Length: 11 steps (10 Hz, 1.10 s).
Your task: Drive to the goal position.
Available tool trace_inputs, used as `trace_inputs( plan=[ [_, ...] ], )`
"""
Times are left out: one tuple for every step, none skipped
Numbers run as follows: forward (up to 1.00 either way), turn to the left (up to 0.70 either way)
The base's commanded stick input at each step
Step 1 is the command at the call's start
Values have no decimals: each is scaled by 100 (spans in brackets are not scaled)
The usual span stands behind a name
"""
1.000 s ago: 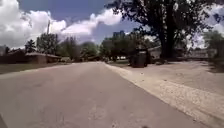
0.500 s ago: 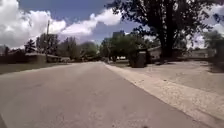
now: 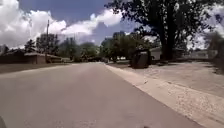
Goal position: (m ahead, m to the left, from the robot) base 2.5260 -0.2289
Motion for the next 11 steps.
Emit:
trace_inputs(
  plan=[
    [70, 0],
    [70, 0],
    [70, 0],
    [70, 0],
    [70, 0],
    [70, 0],
    [70, 16],
    [70, 35],
    [70, 35],
    [70, 35],
    [70, 21]
  ],
)
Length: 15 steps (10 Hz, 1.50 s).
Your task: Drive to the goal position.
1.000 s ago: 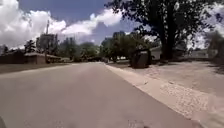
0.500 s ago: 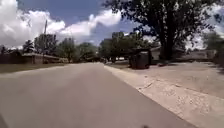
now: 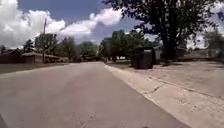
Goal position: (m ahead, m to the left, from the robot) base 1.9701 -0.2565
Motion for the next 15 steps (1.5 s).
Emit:
trace_inputs(
  plan=[
    [70, 0],
    [70, 0],
    [70, 0],
    [70, 0],
    [70, 0],
    [70, 0],
    [70, 0],
    [70, 0],
    [70, 0],
    [70, 0],
    [70, 0],
    [70, 0],
    [70, 0],
    [70, 0],
    [70, 0]
  ],
)
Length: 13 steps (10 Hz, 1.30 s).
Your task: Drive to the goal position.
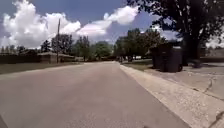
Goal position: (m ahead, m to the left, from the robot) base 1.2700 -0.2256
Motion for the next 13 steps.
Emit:
trace_inputs(
  plan=[
    [70, 0],
    [70, 0],
    [70, 0],
    [70, 0],
    [70, 0],
    [70, 0],
    [70, 0],
    [70, 0],
    [70, 0],
    [70, 0],
    [70, 0],
    [70, 0],
    [70, 0]
  ],
)
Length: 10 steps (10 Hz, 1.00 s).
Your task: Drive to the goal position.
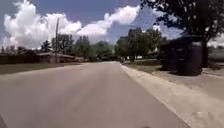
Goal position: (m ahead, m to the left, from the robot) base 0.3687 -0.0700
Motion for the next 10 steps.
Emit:
trace_inputs(
  plan=[
    [70, 0],
    [70, 0],
    [70, 0],
    [70, 0],
    [70, 0],
    [70, 0],
    [70, 0],
    [70, 0],
    [70, 0],
    [70, 0]
  ],
)
